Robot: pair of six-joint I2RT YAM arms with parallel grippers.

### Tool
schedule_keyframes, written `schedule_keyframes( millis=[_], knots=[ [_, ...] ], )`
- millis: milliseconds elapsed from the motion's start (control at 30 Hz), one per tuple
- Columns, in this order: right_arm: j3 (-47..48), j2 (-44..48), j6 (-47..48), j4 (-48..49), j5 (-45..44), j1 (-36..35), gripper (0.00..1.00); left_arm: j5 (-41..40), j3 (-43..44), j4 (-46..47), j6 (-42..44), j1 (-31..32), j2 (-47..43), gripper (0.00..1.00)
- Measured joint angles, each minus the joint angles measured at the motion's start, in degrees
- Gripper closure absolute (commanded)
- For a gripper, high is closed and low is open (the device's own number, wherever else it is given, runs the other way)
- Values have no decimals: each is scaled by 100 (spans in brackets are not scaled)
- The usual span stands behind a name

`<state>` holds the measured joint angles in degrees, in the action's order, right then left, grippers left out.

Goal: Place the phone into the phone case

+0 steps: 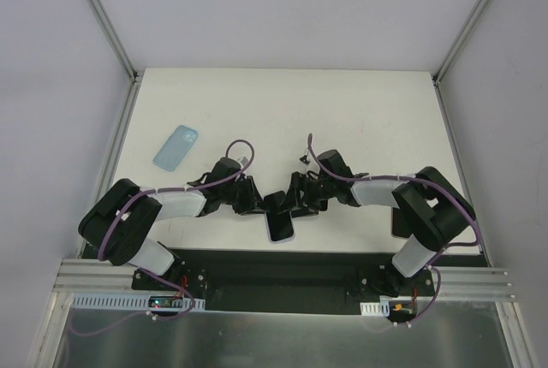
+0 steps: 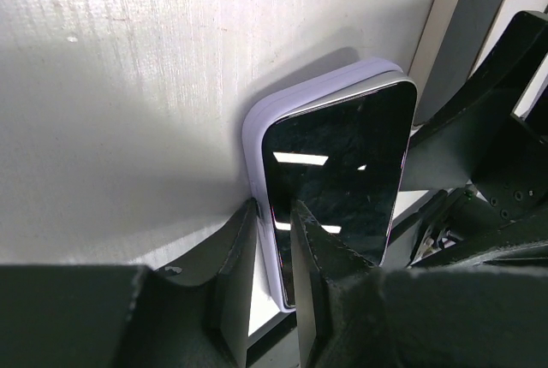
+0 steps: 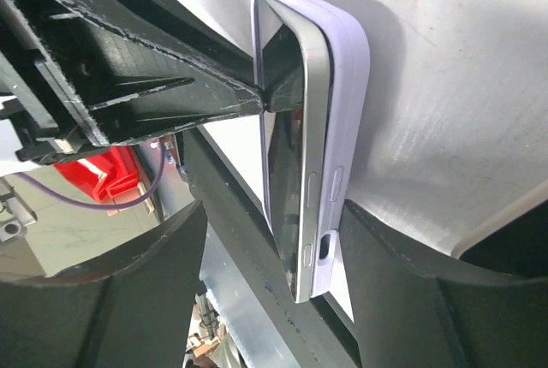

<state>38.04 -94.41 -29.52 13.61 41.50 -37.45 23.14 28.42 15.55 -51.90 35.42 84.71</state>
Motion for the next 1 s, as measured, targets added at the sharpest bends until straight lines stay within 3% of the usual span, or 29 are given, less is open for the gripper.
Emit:
schedule_keyframes(
  millis=[200, 500, 567, 667, 767, 1000],
  knots=[
    [-94, -133, -247, 466, 240, 81, 41, 42, -59, 129, -48, -2, -7, 80],
    [-258, -188, -352, 785, 380, 184, 59, 103, -61, 140, -81, -20, -7, 80],
    [-280, -188, -352, 828, 404, 192, 57, 122, -61, 140, -90, -24, -7, 80],
    [-304, -188, -387, 903, 466, 201, 45, 129, -63, 146, -101, -24, -4, 80],
    [-304, -188, -415, 1019, 551, 201, 46, 133, -63, 160, -105, -24, 2, 80],
    [-334, -188, -435, 1043, 575, 208, 75, 192, -70, 170, -109, -28, -2, 79]
  ],
)
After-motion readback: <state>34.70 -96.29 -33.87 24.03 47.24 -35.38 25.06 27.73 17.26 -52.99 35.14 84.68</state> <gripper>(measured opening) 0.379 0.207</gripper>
